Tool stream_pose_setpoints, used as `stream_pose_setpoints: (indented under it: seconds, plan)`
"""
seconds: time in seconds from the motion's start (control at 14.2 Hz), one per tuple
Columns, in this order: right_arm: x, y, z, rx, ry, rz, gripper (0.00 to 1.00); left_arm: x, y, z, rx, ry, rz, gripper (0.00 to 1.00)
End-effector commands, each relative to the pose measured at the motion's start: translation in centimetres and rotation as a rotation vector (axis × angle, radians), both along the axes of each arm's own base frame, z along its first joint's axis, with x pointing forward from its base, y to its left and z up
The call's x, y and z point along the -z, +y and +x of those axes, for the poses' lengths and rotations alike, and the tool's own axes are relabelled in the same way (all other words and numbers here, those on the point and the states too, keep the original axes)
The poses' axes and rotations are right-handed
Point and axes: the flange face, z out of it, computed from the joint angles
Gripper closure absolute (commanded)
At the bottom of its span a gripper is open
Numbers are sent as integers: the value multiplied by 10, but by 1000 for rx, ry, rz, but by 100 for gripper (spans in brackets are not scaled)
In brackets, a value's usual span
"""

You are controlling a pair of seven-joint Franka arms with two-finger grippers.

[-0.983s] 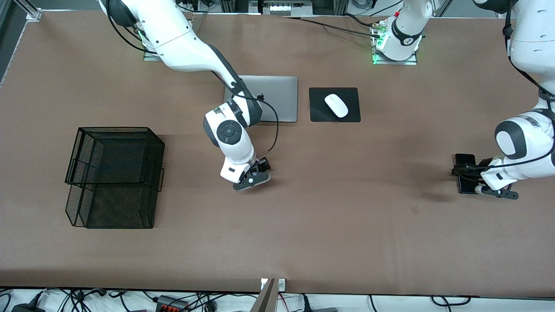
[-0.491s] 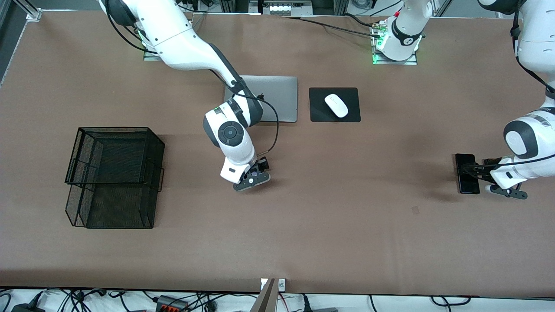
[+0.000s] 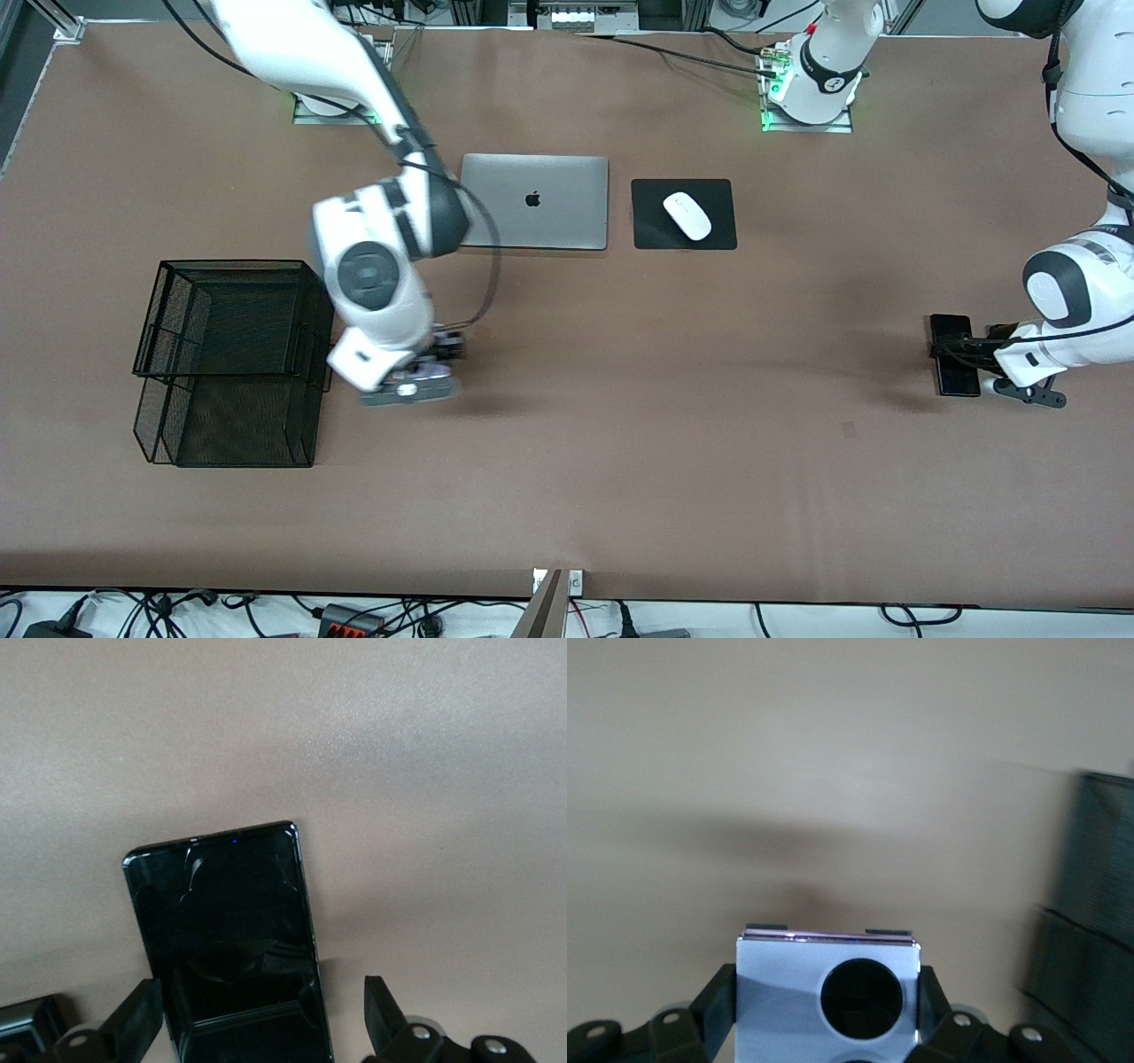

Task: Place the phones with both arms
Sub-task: 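Carry the white phone into the basket with the right gripper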

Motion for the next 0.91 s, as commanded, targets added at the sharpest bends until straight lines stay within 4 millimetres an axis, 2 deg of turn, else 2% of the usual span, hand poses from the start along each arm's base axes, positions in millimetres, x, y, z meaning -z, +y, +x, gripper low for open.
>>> stream_pose_setpoints:
  seconds: [0.0,0.14,0.42,0.7,0.84]
  plan:
    - [-20,-60,1,63,82,-14,68,2,4,4,23,-5,4,0]
    - [-29,-108,1,132,124,-12,68,2,11,1,11,-5,4,0]
    - [-17,-184,-12,183,193,4,68,1,15,0,4,-16,-18,0]
    - [-2,-228,-16,233,229,7,68,9,11,-1,13,-5,-22,0]
    - [2,-237,-17,245,236,7,68,11,11,-1,13,-2,-23,0]
